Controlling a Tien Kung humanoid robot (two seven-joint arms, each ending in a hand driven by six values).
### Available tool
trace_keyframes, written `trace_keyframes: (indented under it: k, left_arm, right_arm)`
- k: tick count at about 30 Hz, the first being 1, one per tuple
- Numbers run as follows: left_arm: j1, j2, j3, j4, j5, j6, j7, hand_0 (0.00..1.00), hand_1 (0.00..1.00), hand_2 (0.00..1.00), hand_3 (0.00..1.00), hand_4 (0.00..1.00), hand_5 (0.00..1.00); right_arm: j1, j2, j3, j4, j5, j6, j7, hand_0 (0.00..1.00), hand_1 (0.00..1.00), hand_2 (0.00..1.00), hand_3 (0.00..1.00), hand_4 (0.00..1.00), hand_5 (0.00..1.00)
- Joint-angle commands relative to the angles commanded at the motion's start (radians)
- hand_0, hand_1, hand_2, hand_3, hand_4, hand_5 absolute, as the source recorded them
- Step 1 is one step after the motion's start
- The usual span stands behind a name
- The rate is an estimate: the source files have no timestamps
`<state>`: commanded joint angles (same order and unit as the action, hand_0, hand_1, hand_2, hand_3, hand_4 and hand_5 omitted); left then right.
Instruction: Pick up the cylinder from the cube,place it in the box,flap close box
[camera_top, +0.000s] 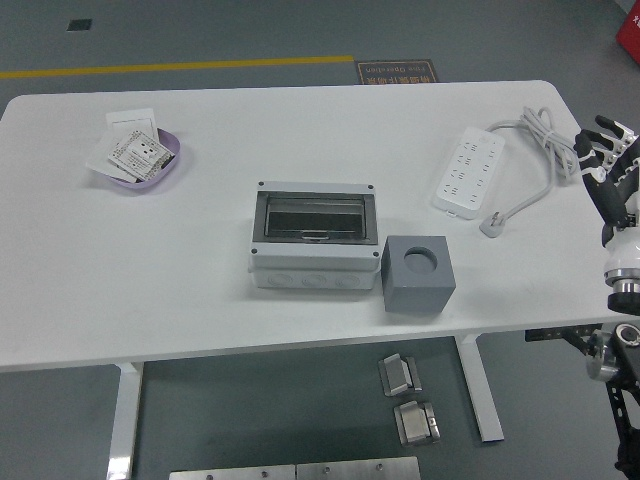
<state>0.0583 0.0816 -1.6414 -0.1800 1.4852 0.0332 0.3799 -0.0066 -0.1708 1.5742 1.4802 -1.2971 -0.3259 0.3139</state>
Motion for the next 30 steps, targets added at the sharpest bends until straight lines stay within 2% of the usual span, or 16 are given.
trace_keyframes:
  k: [30]
  left_arm:
    - [-0.022, 0.008, 0.007, 0.000, -0.017, 0.000, -0.001, 0.645, 0.658, 0.557, 0.667, 0.700, 0.331]
  right_arm:
    - [0.008, 0.013, 0.012, -0.008, -0.028, -0.006, -0.012, 0.743, 0.635, 0.686, 0.750, 0.925, 0.544]
